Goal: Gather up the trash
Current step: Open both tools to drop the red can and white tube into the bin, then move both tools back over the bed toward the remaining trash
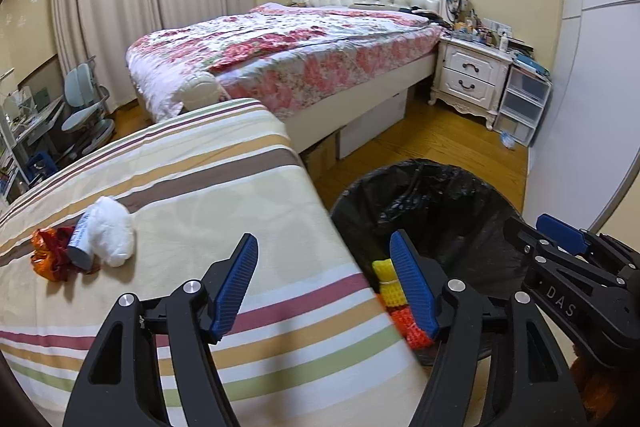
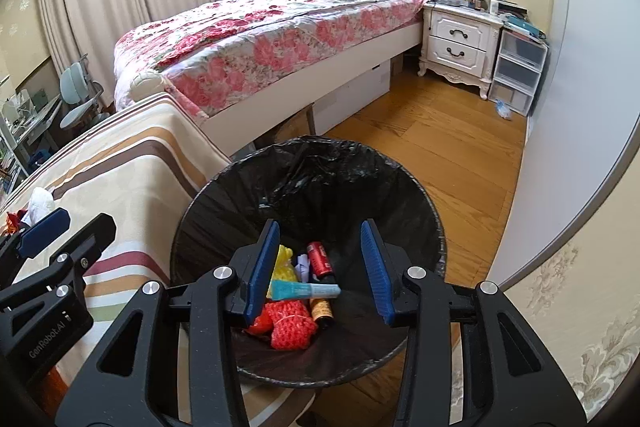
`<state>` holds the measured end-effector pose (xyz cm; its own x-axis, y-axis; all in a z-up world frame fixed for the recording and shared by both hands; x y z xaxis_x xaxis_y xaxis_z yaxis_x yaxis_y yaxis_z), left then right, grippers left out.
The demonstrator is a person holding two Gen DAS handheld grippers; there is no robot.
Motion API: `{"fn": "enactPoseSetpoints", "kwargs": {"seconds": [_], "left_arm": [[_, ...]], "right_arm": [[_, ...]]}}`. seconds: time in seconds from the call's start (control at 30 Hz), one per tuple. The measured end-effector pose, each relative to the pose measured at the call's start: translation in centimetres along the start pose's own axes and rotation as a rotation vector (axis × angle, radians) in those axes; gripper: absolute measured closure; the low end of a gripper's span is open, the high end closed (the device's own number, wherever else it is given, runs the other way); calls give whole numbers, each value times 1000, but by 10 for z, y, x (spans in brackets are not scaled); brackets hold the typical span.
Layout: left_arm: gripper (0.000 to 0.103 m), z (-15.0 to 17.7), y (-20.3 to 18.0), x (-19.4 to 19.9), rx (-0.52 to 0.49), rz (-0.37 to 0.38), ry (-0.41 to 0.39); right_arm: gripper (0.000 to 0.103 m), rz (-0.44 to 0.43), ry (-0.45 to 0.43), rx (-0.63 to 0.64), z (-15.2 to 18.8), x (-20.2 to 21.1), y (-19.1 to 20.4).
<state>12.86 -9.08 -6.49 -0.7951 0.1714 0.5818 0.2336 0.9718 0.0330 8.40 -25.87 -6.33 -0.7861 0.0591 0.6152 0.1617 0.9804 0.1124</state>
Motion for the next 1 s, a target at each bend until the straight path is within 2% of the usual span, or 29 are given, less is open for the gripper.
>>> {"fn": "enactPoseSetpoints", "kwargs": {"seconds": [0.13,0.23,0.63,0.83,1.0], "left_arm": [[33,2,27,7,37,-41,1],[33,6,48,12,63,-73,6],[33,31,151,46,177,-233,12],[33,52,204,55,252,-318,44],[33,63,234,52,329,-320,92]], "right_arm": [[59,-32,4,7,-1,0,17],[54,-57,3,28,-2,1,34],[54,-174,18,142,1,6,116],[53,-232,43,209,12,9,158],[53,-273,78,254,24,9,188]]}}
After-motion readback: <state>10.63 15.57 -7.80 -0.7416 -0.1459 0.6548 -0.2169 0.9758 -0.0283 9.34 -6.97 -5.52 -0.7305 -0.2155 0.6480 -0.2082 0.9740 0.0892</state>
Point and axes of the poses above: each gripper's, at about its wrist camera, not at the fingertips, and x roughly against the way its jaws point, y to its left, z to its underside, the point moved 5 cm from there along -x, roughly the way its jaws point, and after that the axes turned 6 degrees about -y, right-handed, at the moved point
